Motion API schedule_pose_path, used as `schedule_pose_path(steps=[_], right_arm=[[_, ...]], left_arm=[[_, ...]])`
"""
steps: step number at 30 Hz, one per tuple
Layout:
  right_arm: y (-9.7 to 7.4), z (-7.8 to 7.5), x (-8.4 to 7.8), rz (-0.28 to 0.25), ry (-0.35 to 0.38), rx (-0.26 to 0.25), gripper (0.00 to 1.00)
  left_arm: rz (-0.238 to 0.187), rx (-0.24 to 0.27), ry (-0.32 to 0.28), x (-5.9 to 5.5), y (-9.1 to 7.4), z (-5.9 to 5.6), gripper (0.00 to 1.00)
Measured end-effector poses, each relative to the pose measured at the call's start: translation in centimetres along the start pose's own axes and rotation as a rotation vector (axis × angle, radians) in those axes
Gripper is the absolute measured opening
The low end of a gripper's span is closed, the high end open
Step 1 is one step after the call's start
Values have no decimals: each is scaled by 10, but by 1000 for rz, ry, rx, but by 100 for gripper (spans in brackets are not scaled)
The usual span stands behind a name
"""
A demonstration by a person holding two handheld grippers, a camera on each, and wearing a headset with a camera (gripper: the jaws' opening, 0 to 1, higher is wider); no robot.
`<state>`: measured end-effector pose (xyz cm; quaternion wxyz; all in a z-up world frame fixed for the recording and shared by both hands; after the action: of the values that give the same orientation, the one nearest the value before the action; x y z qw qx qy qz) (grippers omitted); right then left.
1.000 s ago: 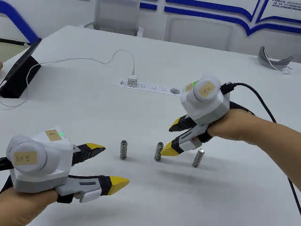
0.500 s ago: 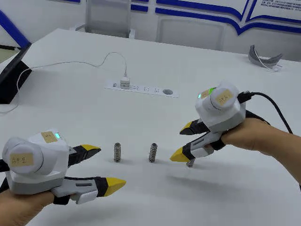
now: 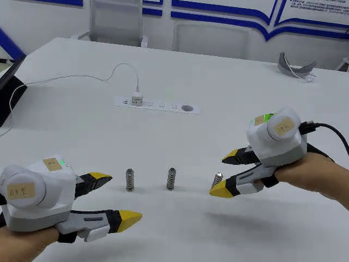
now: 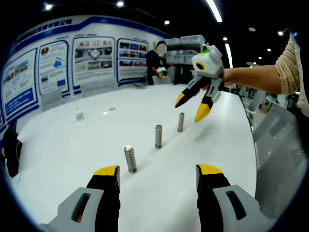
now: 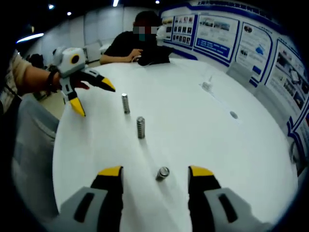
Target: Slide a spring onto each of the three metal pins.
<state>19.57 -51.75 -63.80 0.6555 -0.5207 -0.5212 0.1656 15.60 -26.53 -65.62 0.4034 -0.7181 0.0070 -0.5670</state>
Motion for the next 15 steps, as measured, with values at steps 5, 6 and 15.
schedule_pose_path(steps=[5,6,15], right_arm=[[-4,5,-9,-22,24,-14,57],[-5,6,-11,-30,33,-18,57],[-10,14,-27,-98,85,-42,59]], left_arm=[[3,-2,-1,-1,0,0,65],[2,-1,-2,-1,0,0,65],[1,0,-10,-4,0,-2,65]])
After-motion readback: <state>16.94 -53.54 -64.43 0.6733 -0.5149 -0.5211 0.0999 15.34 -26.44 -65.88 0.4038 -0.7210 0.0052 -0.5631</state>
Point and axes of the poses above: the centre of the closed fingertips' face, and the gripper's own axes: y roughly forward along the fingers, z roughly to its left, x roughly out of its top, the point moved 6 cm from there along -y, roughly backward along the fingers, and after that the axes turned 12 degrees about z, right-handed, at the moved point
